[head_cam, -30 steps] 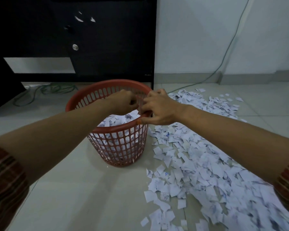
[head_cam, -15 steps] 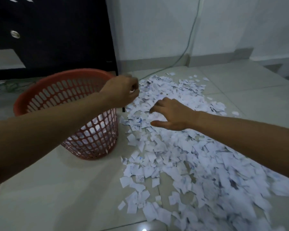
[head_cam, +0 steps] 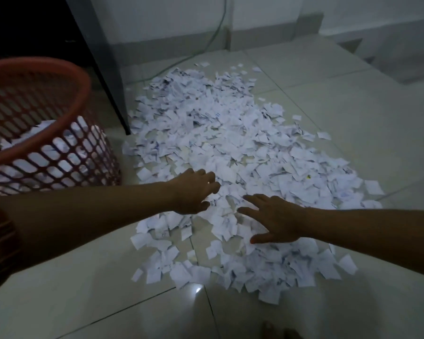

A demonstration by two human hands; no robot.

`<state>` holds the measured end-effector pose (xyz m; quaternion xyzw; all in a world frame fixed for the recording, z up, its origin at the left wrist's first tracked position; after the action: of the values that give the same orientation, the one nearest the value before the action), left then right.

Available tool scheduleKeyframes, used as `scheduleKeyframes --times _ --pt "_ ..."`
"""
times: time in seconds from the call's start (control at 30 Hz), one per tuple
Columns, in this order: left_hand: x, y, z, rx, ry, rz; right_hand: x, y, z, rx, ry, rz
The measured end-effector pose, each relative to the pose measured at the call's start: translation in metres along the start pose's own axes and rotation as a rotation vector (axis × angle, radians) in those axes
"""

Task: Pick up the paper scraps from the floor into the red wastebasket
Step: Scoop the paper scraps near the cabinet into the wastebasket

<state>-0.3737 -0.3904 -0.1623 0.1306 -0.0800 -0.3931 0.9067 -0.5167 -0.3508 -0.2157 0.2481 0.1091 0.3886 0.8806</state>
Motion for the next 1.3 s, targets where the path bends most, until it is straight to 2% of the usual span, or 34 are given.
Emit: scheduleKeyframes --times 0.1,0.23,0.5,0.77,0.87,0.97,1.13,1.3 --pt "-0.022 -0.027 -0.012 -0.052 0.035 -0.028 -0.008 0.018 -0.031 0.043 -0.004 -0.017" --pt "-0.041 -0.054 -0.022 -0.143 0.116 0.022 -0.007 0.034 -0.06 0.03 -0.061 -0.018" --pt "-0.041 -0.049 -0.043 -0.174 0.122 0.049 0.005 0.008 -0.084 0.042 -0.053 0.051" --pt "0.014 -0.013 -0.07 -0.121 0.228 0.31 -0.015 -0.035 -0.04 -0.19 0.105 0.149" --pt "0.028 0.003 -0.091 0.004 0.312 0.418 -0.027 -0.057 -0.016 -0.23 0.026 0.175" --pt "0.033 0.01 -0.104 0.072 0.375 0.449 -0.037 -0.075 0.011 -0.3 -0.049 0.186" --pt "0.029 -0.001 -0.115 0.024 0.421 0.45 -0.035 -0.086 0.037 -0.441 -0.086 0.229" --pt "0.025 -0.037 -0.116 -0.079 0.453 0.506 -0.04 -0.074 0.044 -0.462 -0.081 0.173"
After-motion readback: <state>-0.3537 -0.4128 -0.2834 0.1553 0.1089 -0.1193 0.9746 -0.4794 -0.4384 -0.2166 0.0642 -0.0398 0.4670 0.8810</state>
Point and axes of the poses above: each hand's wrist, its own y-axis away from the middle knuckle, its own z-axis out of the back of the hand, x = y × z, the point moved 9 cm from there along -y, towards the middle knuckle, and after that the axes turned 1 degree about y, right-handed, at the moved point
